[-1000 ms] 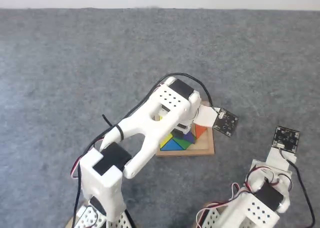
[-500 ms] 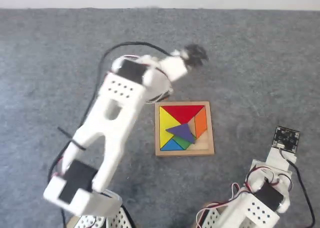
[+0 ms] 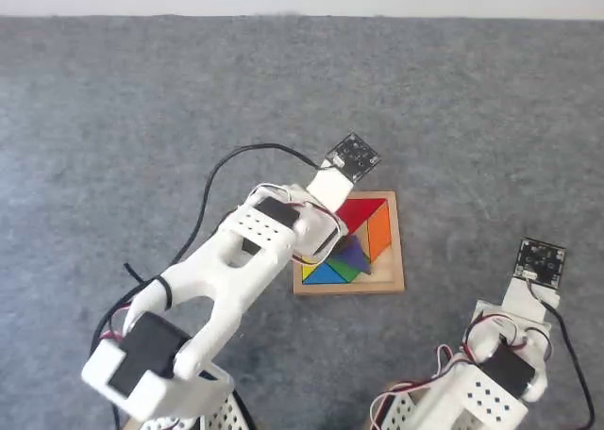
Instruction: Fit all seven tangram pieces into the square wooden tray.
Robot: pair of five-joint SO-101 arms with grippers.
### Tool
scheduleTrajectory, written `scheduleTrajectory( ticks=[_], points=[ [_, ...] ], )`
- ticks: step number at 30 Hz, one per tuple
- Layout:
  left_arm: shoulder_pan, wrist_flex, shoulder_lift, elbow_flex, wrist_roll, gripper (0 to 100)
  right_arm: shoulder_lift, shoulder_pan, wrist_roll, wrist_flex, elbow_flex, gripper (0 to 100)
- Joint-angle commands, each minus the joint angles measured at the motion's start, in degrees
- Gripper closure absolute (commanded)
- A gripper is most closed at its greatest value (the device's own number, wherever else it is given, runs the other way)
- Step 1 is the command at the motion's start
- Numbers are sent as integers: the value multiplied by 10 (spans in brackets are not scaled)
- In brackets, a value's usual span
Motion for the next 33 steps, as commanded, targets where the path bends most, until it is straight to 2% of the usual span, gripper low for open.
scheduleTrajectory(
  ticks=[1, 7, 11, 14, 19, 22, 28, 33],
  points=[
    [-7, 3, -8, 0, -13, 742, -11, -3, 6, 6, 11, 884],
    [-42, 5, -14, -2, -55, 742, -11, -3, 6, 6, 11, 884],
    [-1, 5, -8, 9, -89, 743, -11, -3, 6, 5, 11, 884],
    [24, 4, -8, 8, -88, 743, -11, -3, 6, 4, 11, 884],
    [-29, 10, -23, -7, -73, 776, -11, -3, 6, 4, 11, 884],
    [-55, 33, -81, 5, -82, 776, -11, -3, 6, 4, 11, 884],
    [-59, 46, -245, 109, -129, 776, -11, -3, 6, 4, 11, 884],
    [-57, 47, -263, 161, -132, 776, -11, -3, 6, 4, 11, 884]
  ],
)
